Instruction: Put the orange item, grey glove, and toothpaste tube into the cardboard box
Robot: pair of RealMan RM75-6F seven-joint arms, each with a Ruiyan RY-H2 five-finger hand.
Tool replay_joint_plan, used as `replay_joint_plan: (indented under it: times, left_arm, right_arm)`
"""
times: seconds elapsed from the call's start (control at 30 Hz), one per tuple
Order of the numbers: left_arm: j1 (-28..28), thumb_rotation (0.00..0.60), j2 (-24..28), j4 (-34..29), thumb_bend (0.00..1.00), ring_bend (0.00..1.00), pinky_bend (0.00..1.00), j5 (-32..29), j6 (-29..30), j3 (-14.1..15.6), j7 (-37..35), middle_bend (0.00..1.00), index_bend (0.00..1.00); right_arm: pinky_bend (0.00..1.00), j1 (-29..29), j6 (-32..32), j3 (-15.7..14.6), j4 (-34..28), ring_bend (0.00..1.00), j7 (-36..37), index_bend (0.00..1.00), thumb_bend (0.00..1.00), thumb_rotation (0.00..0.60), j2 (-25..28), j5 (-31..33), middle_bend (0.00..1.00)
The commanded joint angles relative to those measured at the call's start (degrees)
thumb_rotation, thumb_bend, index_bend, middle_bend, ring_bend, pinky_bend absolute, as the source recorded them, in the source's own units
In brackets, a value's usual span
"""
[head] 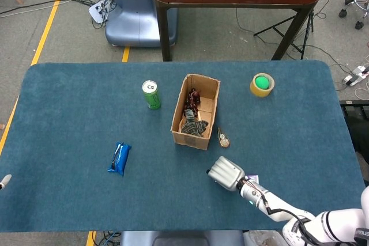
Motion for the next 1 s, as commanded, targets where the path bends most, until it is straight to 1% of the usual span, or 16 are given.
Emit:
replay_joint_plan:
  times: [0.03,0.23,0.5,0.67,0.73,0.8,0.83,0.9,0.97,1.0]
  left_arm:
    - [0.0,0.6,0.0,0.0,0.16,0.24,0.47,0.1,0.0,0.0,0.2,0.21,0.27]
    - [0.1,0.6,0.0,-0.3,0.16,0.24,0.47,0.5,0.4,0.2,0.6,0.21,0.27]
    - [0.0,0.6,-0.1,-0.3,0.16,0.24,0.47,0.5,0.2,0.3,1.0,0.21,0.27]
    - [0.0,0.6,-0.1,-0.4,0.16,0.24,0.47,0.5,0.2,0.4,1.2,0.21,0.27]
    - [0.0,0.6,-0.2,-0.3,0.16,0.24,0.47,0.5,0.2,0.4,1.3,0.21,0.27]
    - [0.0,0.6,-0.2,-0.3,0.16,0.24,0.47,0.6,0.2,0.4,1.4,0.21,0.27]
    - [0.0,0.6,-0.2,-0.3,0.16,0.24,0.47,0.6,0.2,0.5,1.4,0.21,0.27]
    - [0.0,0.6,-0.2,-0.3,0.16,0.24,0.47,0.6,0.2,0.5,1.4,0.21,0.27]
    - [-0.1,0.6,-0.2,-0.3,0.16,0.24,0.47,0.5,0.2,0.5,1.5,0.21,0.27]
    - [-0.1,0.6,-0.2,-0.3,0.16,0.24,0.47,0.5,0.2,0.5,1.6,0.21,0.27]
  right_arm:
    - [1.0,-1.1,0.5,-1.3,-0.8,1.0,1.2,0.47,0.97,0.6,1.1,-2.1,1.0]
    - [1.0,-2.9,1.0,-3.4,-2.4,1.0,4.7,0.47,0.97,0.6,3.2,-7.0,1.0]
    - [1.0,-5.0,0.8,-6.0,-3.6,1.0,6.6,0.48,0.97,0.6,5.3,-11.4,1.0]
    - [1.0,-6.9,3.6,-6.6,-4.0,1.0,10.0,0.48,0.96,0.6,6.9,-16.7,1.0]
    - [1.0,-8.0,5.8,-6.5,-3.6,0.99,12.4,0.48,0.92,0.6,7.4,-19.6,1.0]
    - [0.96,-9.1,8.1,-6.5,-2.9,0.93,14.9,0.48,0.84,0.6,7.9,-22.1,0.96]
    - [0.93,-9.6,8.9,-6.5,-2.7,0.88,15.7,0.48,0.79,0.6,8.2,-22.8,0.91]
    - [0.84,-10.9,10.8,-6.5,-2.1,0.77,17.1,0.48,0.7,0.6,8.6,-24.0,0.78]
    - [0.74,-12.2,12.2,-6.4,-1.8,0.64,17.7,0.48,0.58,0.6,8.8,-24.5,0.63]
    - [0.71,-13.2,13.3,-6.2,-1.4,0.6,17.8,0.48,0.53,0.6,8.7,-24.6,0.59]
